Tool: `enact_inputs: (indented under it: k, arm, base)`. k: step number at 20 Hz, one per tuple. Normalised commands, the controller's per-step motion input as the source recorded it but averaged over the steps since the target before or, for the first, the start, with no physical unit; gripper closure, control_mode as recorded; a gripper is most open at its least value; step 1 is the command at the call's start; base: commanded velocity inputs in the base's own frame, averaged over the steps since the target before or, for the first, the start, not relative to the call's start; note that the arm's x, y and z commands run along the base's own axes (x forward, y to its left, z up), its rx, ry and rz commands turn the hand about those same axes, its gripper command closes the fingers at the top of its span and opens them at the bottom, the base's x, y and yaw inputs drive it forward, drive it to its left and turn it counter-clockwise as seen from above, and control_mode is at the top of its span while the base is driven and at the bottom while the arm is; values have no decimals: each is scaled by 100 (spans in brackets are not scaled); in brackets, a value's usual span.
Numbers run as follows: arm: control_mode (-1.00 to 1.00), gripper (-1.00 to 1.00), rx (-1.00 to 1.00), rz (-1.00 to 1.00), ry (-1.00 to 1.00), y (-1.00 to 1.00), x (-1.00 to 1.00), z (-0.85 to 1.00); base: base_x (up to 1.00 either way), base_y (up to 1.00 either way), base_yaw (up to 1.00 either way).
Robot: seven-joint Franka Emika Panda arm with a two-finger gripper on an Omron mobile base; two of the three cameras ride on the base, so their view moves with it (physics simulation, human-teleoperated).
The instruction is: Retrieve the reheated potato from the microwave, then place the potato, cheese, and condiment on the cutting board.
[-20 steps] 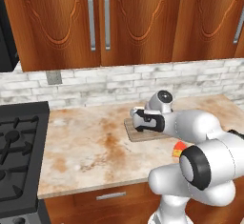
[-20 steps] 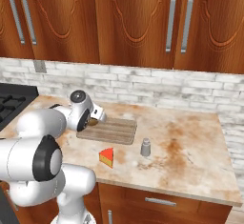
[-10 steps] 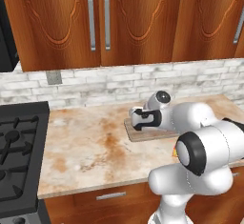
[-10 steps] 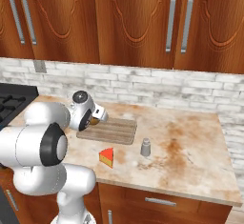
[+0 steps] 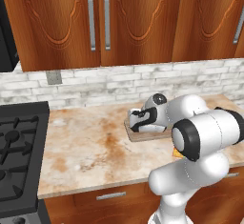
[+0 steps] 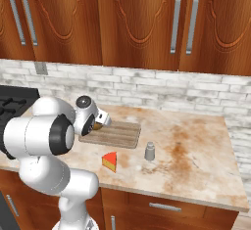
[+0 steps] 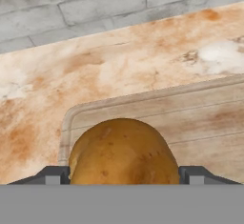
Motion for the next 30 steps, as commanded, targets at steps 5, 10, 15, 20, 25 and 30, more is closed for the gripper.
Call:
enact_inputs:
  k: [5,10,15,20,25,30]
  arm:
    - [-100,100,0,0,0,2,10,-25]
    - [-100,100,0,0,0,1,20,-25]
    - [-100,100,0,0,0,1,-1,-30]
    - [-100,-100,0,0,0,4,-15,-40]
    - [-100,-100,0,0,0,10,-34,-46]
    - [-100,-100,0,0,0,16,-47,-54]
  base:
    - [0,0,0]
    - [0,0,0]
    - [0,0,0]
    - [0,0,0]
    - [0,0,0]
    - [0,0,0]
